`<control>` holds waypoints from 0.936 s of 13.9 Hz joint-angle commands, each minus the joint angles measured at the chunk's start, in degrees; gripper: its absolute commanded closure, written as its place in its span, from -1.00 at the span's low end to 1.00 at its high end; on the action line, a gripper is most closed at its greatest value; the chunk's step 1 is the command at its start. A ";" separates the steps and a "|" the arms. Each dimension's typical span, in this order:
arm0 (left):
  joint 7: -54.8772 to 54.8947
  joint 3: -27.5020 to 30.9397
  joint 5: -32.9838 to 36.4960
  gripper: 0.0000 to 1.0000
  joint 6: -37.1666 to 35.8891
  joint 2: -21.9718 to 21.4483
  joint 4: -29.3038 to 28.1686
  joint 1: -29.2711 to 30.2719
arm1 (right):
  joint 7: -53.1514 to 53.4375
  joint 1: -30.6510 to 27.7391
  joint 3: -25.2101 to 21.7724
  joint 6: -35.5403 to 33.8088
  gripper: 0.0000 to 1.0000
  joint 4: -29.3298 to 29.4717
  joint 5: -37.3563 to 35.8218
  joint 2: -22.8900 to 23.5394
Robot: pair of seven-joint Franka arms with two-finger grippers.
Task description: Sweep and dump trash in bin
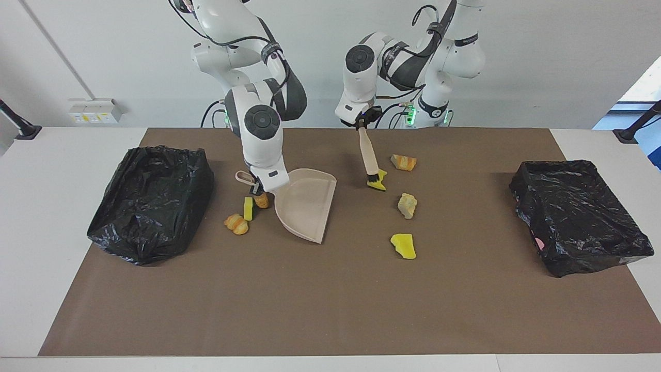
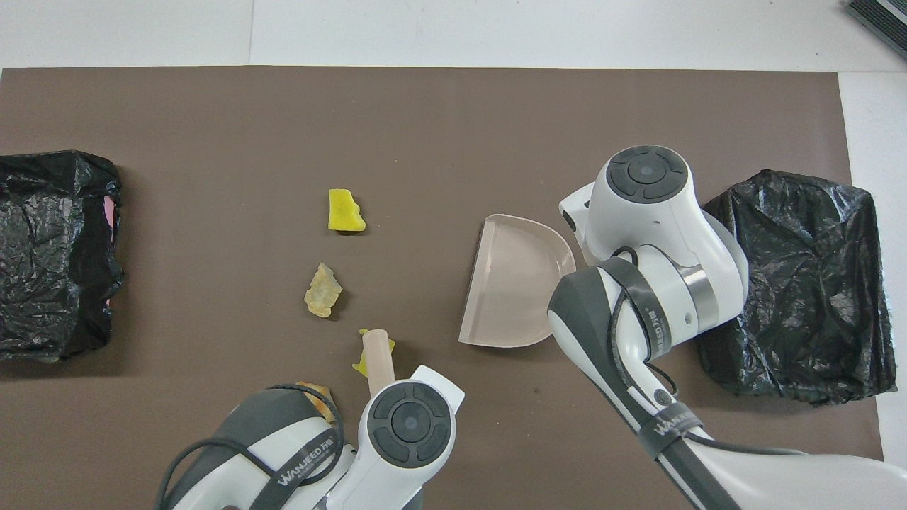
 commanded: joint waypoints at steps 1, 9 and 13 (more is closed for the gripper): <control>-9.16 -0.49 1.12 1.00 -0.36 -4.88 -6.09 2.28 | -0.57 0.33 0.40 1.91 1.00 -4.64 -0.63 -3.73; -20.53 -0.58 4.46 1.00 -9.68 -8.57 -11.10 10.12 | -2.85 4.29 0.49 15.99 1.00 -16.26 -0.90 -9.36; -19.49 -0.49 4.28 1.00 1.45 -8.58 -17.16 9.95 | -1.37 6.57 0.57 15.46 1.00 -17.31 -0.98 -9.63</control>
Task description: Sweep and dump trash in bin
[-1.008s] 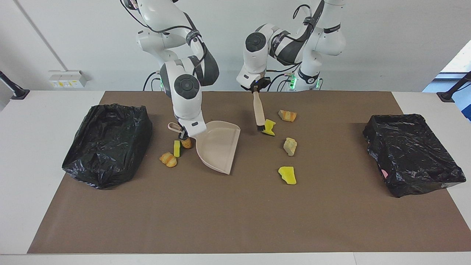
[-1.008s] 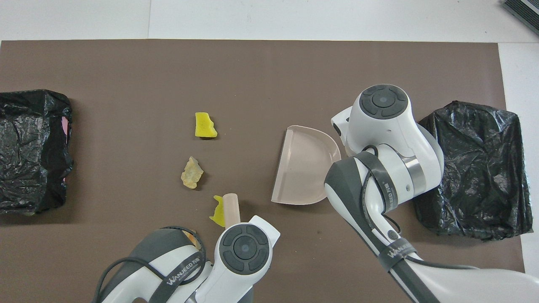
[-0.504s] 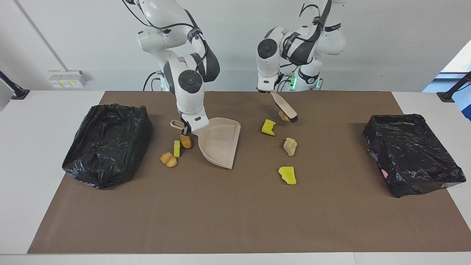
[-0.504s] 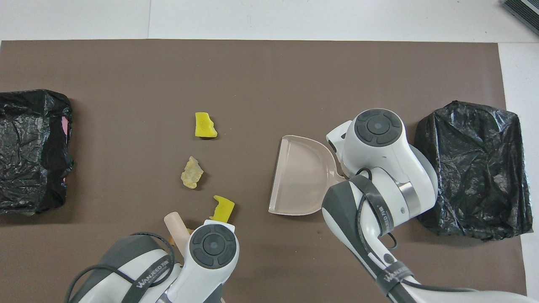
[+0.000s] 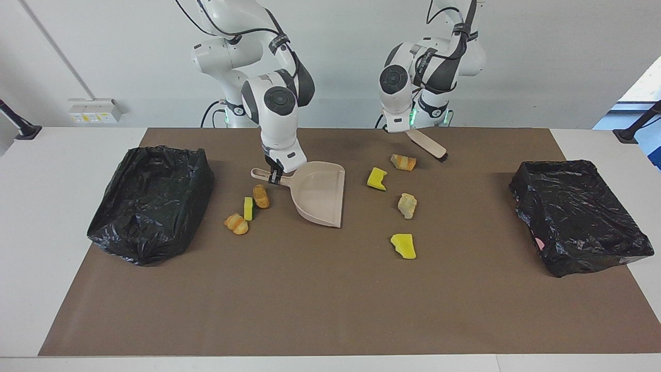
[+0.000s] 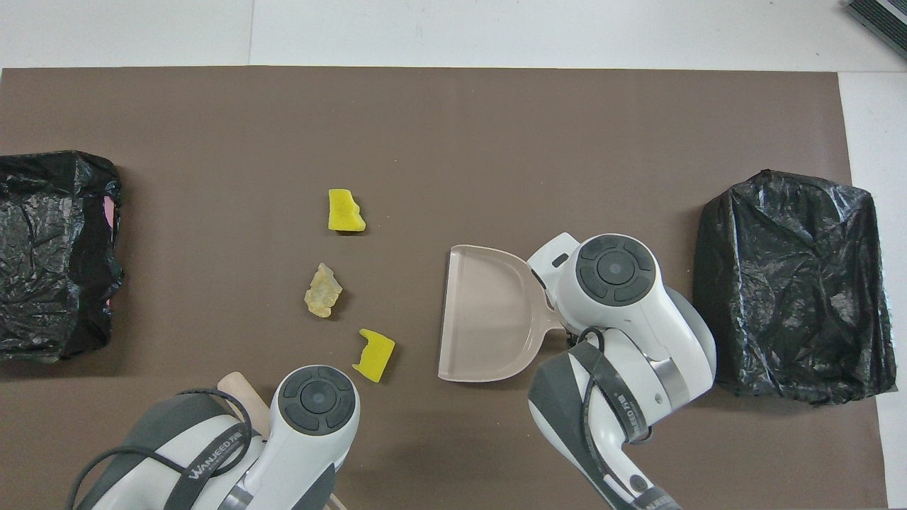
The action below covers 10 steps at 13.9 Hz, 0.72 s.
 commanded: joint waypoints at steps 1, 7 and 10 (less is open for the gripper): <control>1.61 -0.50 0.48 1.00 8.75 -1.34 -6.06 -0.26 | 0.03 1.13 0.06 0.68 1.00 -2.32 -0.88 -1.71; 11.19 -0.41 -3.72 1.00 15.44 1.82 -4.94 0.43 | 2.85 2.62 0.06 0.51 1.00 -2.41 -0.88 -1.36; 15.86 -0.41 -4.35 1.00 16.86 6.12 0.41 2.54 | 2.76 2.62 0.06 0.33 1.00 -2.32 -0.88 -1.27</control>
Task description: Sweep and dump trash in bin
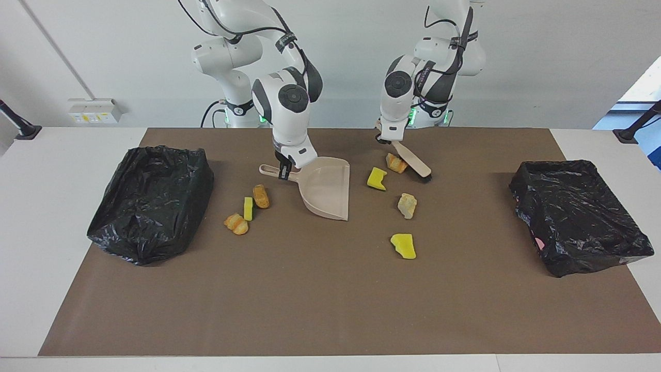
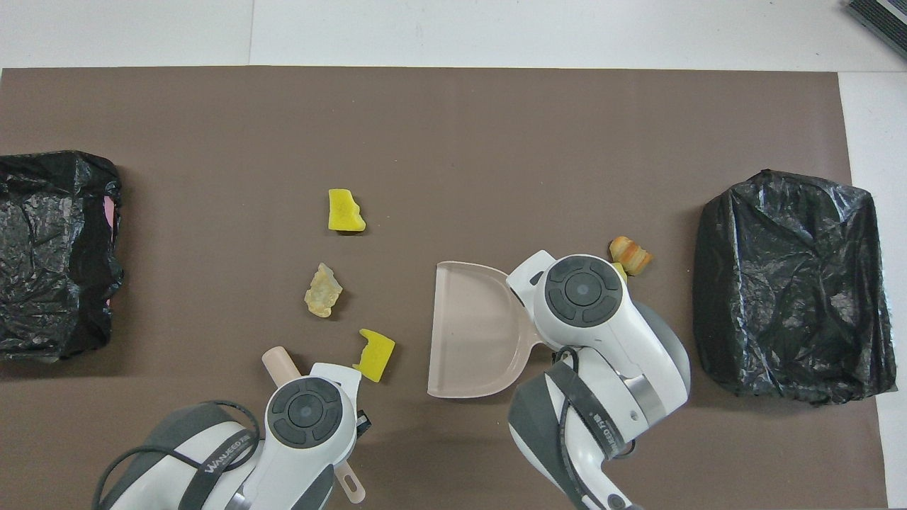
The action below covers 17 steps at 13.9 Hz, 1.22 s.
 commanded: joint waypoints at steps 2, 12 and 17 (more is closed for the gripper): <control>7.82 -0.08 -1.06 1.00 3.20 6.05 6.57 2.13 | 1.01 -0.11 -0.04 0.16 1.00 -1.22 -0.97 -1.26; 33.07 -0.61 -8.34 1.00 8.05 13.10 16.68 0.74 | 1.01 -0.55 -0.04 -0.46 1.00 -1.13 -1.76 -1.17; 33.70 -0.44 -8.62 1.00 0.87 12.66 22.47 -2.27 | 1.01 -0.63 -0.04 -0.46 1.00 -1.13 -1.76 -1.17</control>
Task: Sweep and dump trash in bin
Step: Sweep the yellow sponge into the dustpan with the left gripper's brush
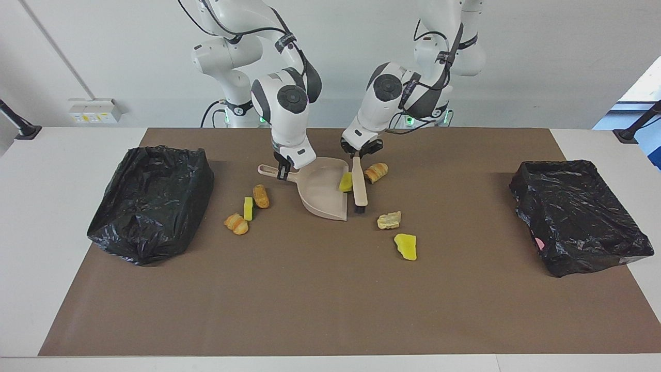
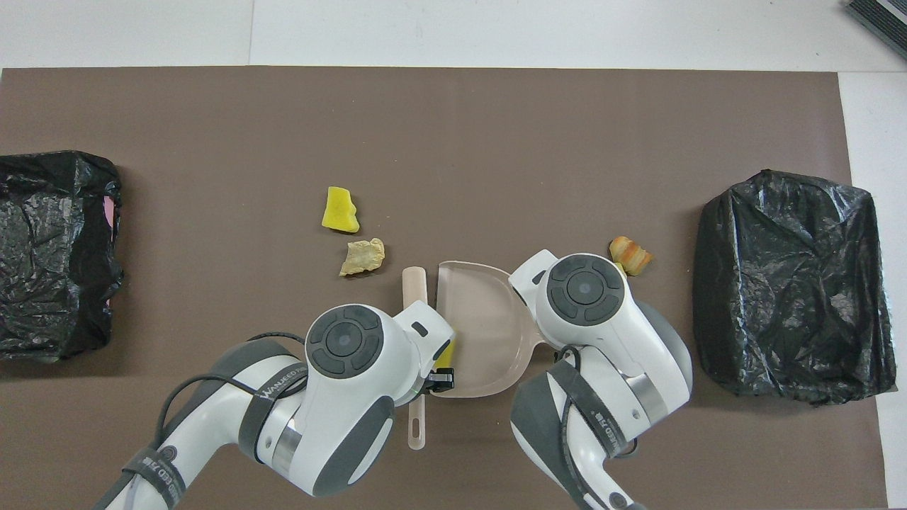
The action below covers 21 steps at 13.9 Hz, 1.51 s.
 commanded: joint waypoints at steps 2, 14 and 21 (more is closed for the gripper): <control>0.27 1.18 -0.92 1.00 -9.88 -1.07 4.62 0.25 | 1.01 -0.56 0.20 -0.32 1.00 -1.04 -1.49 -1.17; -23.37 1.18 4.18 1.00 -18.00 -13.46 -11.89 1.92 | 1.91 -0.21 0.29 -1.38 1.00 -1.21 -1.49 -1.61; -22.50 0.83 0.86 1.00 -10.90 -13.12 -15.59 1.31 | -7.24 -0.74 0.29 2.40 1.00 -1.83 -3.33 -1.35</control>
